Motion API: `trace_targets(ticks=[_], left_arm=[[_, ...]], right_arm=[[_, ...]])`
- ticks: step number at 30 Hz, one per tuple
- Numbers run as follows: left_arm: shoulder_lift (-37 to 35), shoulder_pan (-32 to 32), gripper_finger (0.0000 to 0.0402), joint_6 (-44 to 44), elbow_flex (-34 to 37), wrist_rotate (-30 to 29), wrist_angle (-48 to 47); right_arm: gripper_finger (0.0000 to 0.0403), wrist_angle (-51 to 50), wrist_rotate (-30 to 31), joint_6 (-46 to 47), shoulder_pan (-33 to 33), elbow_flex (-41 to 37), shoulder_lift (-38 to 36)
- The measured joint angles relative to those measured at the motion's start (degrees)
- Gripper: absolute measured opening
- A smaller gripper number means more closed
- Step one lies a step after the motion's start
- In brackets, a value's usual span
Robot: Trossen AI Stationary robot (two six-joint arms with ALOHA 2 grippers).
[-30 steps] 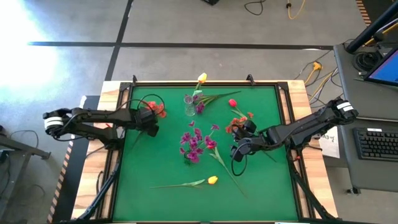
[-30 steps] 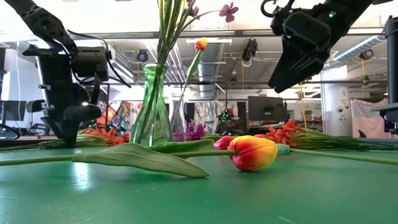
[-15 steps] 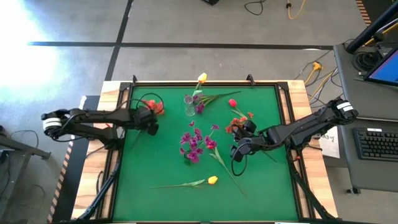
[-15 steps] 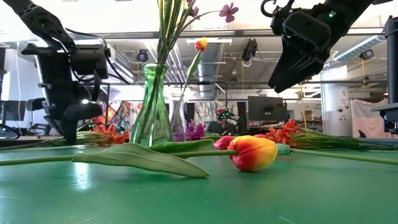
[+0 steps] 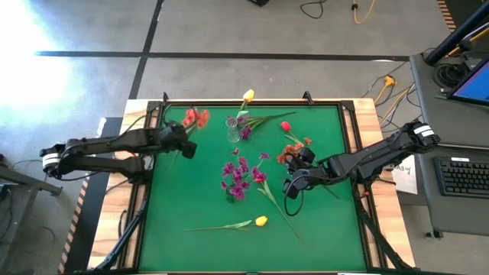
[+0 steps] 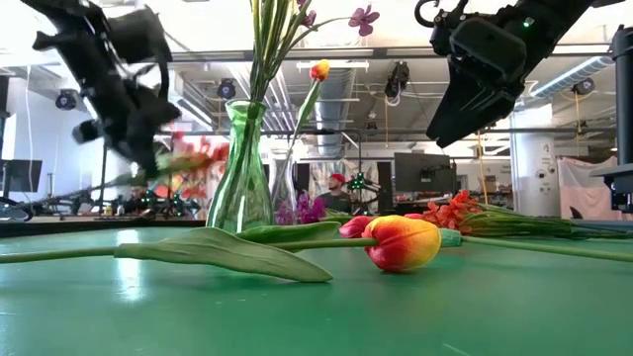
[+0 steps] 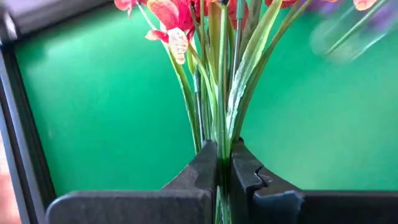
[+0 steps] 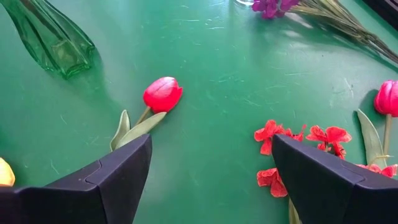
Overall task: Sort flowers into vase by color
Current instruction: Put the left orange flowers into the green vase
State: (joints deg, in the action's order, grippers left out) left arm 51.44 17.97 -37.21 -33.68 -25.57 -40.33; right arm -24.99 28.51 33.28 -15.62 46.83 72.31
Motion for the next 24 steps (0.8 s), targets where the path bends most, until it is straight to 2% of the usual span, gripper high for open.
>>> trace_targets(ticks=[6,10,17,24], left_arm=[[-5.59,-5.18,0.0,3.97,-4.98,-3.59,4.16],[-9.4,-10.61,0.0,8.26,-5.71,-4.28,12.41],[-13.75,-20.93,0.0,19.48,-2.15,-6.81,36.0],[-14.16,-27.22,0.0,28.53,4.03,-6.95,60.42]], right_arm=[[0.0322,0.0,0.02,-0.04,0.0,0.0,0.0],[0.0326,0.02,0.02,-0.04,0.0,-0.02,0.0],[0.0327,0.13,0.04,-0.04,0.0,-0.02,0.0],[0.0326,0.44,0.05,-0.07,0.0,-0.02,0.0]])
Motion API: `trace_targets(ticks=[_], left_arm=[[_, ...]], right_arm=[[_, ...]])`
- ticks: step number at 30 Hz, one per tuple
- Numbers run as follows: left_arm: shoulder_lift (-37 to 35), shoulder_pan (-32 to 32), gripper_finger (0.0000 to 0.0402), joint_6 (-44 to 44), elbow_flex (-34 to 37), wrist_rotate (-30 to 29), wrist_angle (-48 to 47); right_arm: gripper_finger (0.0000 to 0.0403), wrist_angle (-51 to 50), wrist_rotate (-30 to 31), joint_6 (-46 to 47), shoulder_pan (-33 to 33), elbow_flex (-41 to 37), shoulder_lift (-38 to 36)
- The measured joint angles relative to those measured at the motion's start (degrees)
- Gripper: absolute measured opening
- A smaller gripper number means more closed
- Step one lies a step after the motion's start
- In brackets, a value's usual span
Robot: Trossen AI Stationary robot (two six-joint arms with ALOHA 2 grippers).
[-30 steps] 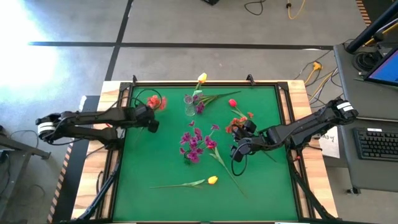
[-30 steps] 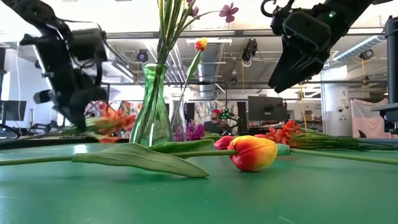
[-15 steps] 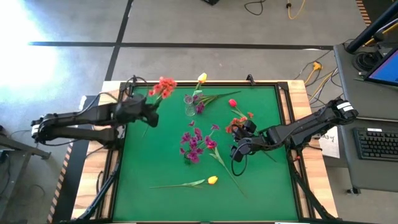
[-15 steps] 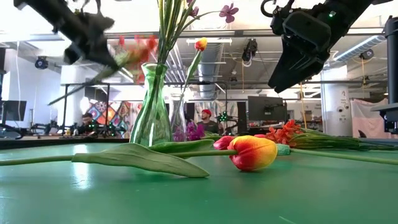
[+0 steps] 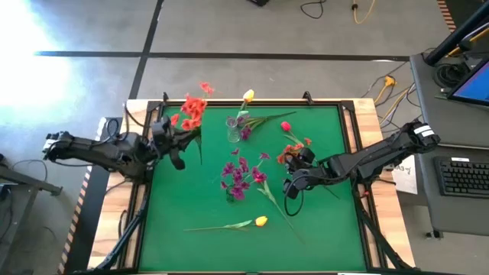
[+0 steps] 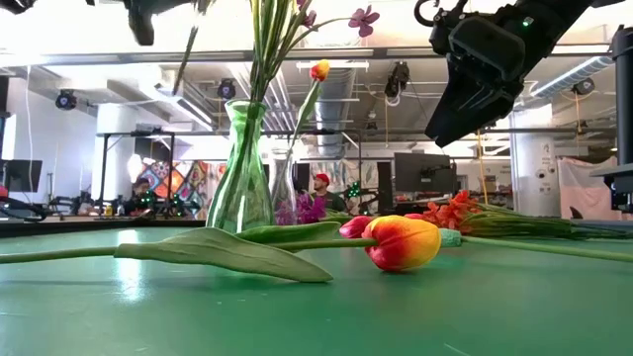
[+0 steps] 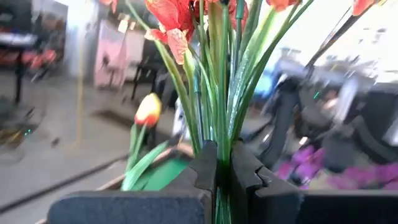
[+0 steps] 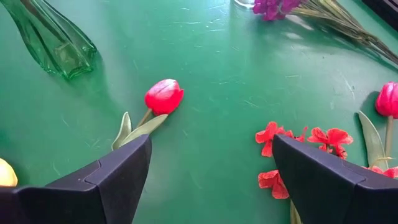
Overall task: Sort flowers into vase by color
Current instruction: Put the left orange flowers into the green vase
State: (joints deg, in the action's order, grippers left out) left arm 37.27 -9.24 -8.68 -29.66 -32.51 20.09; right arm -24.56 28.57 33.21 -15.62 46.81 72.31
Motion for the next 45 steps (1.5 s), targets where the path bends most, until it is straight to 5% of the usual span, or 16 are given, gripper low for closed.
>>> trace_targets(ticks=[9,16,32,45], left_arm=[[5.84,-4.13,0.0,2.68,11.04,7.49,32.73],[13.2,-5.71,0.0,3.53,13.86,14.08,45.99],[29.3,-7.69,0.0,5.27,7.53,14.08,51.6],[35.12,-8.02,0.0,6.45,6.91,14.06,56.57]], right_arm=[[0.0325,1.05,0.07,-0.14,0.0,0.0,0.0],[0.0325,1.72,0.08,-0.24,0.0,0.0,0.0],[0.0325,2.84,0.01,-0.24,0.0,0.0,0.0],[0.0325,2.94,-0.03,-0.24,0.0,0.0,0.0]])
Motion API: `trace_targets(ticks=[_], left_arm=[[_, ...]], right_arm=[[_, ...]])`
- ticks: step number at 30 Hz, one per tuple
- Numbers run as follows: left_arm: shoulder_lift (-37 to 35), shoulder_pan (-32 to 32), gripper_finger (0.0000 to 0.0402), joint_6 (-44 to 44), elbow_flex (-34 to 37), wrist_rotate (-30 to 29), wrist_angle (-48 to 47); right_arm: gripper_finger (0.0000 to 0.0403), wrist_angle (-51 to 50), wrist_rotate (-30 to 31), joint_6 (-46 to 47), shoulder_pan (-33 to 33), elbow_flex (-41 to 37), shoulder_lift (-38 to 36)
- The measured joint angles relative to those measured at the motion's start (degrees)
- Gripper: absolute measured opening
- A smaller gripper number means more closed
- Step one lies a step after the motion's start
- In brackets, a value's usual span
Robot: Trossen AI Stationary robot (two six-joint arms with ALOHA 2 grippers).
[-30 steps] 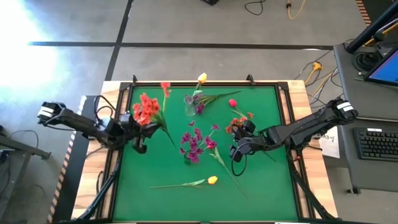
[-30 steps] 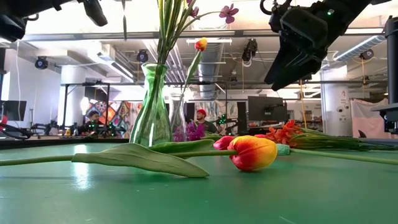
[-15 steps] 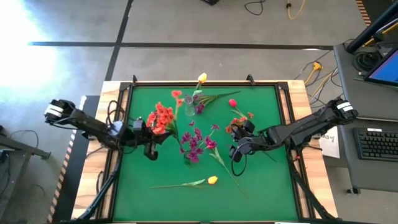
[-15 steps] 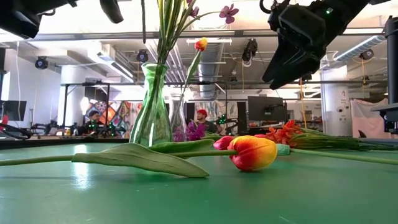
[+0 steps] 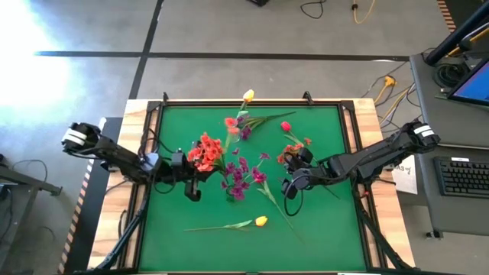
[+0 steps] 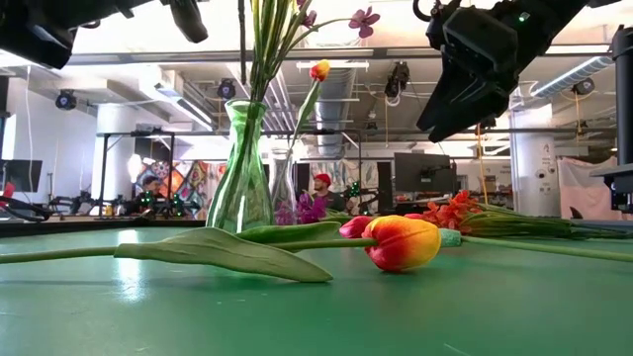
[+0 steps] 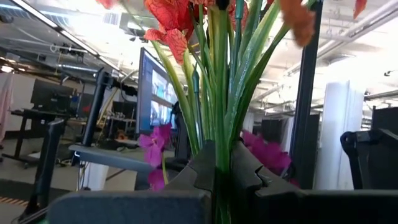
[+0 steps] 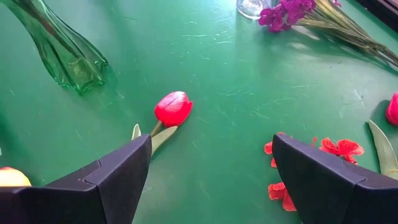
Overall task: Sort flowers into vase by color
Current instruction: Put the left orange flowers into the green vase
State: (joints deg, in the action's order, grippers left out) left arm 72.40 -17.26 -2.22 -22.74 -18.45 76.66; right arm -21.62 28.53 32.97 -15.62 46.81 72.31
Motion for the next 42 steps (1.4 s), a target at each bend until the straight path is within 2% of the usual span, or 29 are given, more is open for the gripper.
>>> trace_targets(ticks=[18,42], left_arm=[[5.74,-2.22,0.0,6.47,0.43,0.02,0.04],[8.57,-2.2,0.0,6.87,4.17,0.02,1.77]], right_arm=[[0.0325,0.05,0.0,0.0,0.0,0.0,0.0],[0.0325,0.08,0.0,-0.02,0.02,0.0,0.0]])
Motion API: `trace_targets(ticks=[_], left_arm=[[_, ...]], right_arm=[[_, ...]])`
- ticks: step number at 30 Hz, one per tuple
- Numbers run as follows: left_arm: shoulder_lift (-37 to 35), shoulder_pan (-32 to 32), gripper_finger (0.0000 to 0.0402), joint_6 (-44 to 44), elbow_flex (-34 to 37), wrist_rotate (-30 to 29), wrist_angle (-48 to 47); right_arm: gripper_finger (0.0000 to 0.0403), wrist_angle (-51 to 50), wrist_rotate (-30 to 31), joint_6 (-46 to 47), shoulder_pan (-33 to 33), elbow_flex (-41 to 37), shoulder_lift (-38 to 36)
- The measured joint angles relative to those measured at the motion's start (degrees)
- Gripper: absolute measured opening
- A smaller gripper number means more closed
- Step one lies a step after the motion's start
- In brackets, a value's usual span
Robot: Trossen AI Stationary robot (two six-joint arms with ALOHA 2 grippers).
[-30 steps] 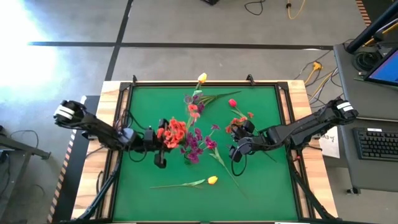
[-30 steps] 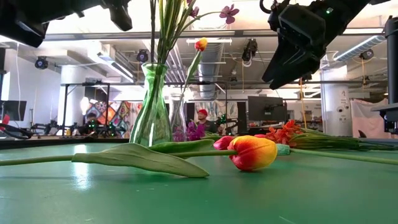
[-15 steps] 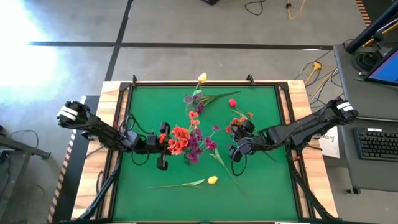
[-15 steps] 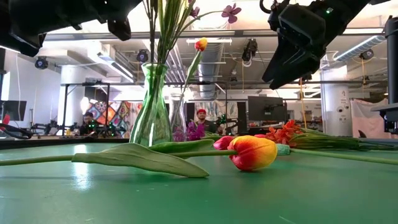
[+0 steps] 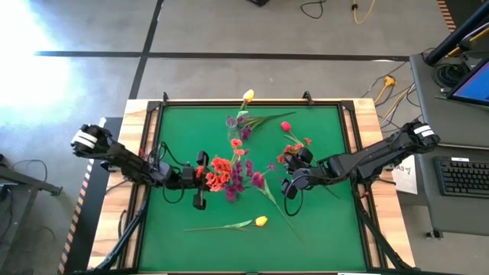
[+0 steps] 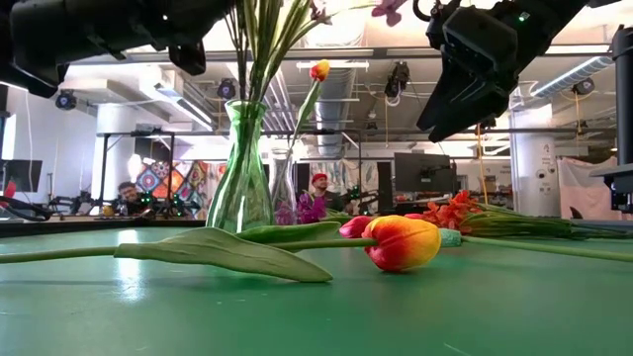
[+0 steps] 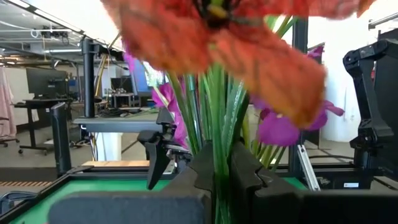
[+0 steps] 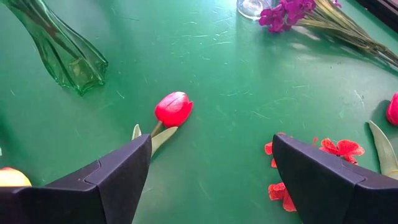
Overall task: Sort flowers into vase by color
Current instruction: Put the left orange flowers into the green vase
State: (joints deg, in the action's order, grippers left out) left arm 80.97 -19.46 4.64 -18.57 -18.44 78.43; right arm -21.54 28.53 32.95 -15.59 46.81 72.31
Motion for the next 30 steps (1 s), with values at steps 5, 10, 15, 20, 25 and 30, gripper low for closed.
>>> trace_targets(ticks=[5,10,15,20,25,30], left_arm=[[0.2,0.0,0.0,-0.17,0.0,0.0,-0.02],[0.2,0.0,0.0,-0.2,0.0,0.0,-0.12],[0.2,-0.61,0.0,-0.85,0.0,0.0,-1.46],[0.2,-0.98,0.0003,-0.87,0.0,0.0,-1.51],[0.2,-1.07,0.0028,-1.0,0.0,0.0,-2.52],[0.2,-1.26,0.0076,-1.14,-0.02,0.0,-2.76]], right_arm=[[0.0325,0.01,0.02,-0.02,0.0,0.0,0.0],[0.0325,0.02,0.02,-0.05,0.0,0.0,0.0],[0.0325,0.0,0.01,-0.04,-0.02,0.0,0.0],[0.0325,0.0,0.02,-0.02,-0.02,0.0,0.0],[0.0325,0.0,0.0,-0.02,0.0,0.0,0.0],[0.0325,0.0,0.0,-0.04,-0.01,0.0,0.0]])
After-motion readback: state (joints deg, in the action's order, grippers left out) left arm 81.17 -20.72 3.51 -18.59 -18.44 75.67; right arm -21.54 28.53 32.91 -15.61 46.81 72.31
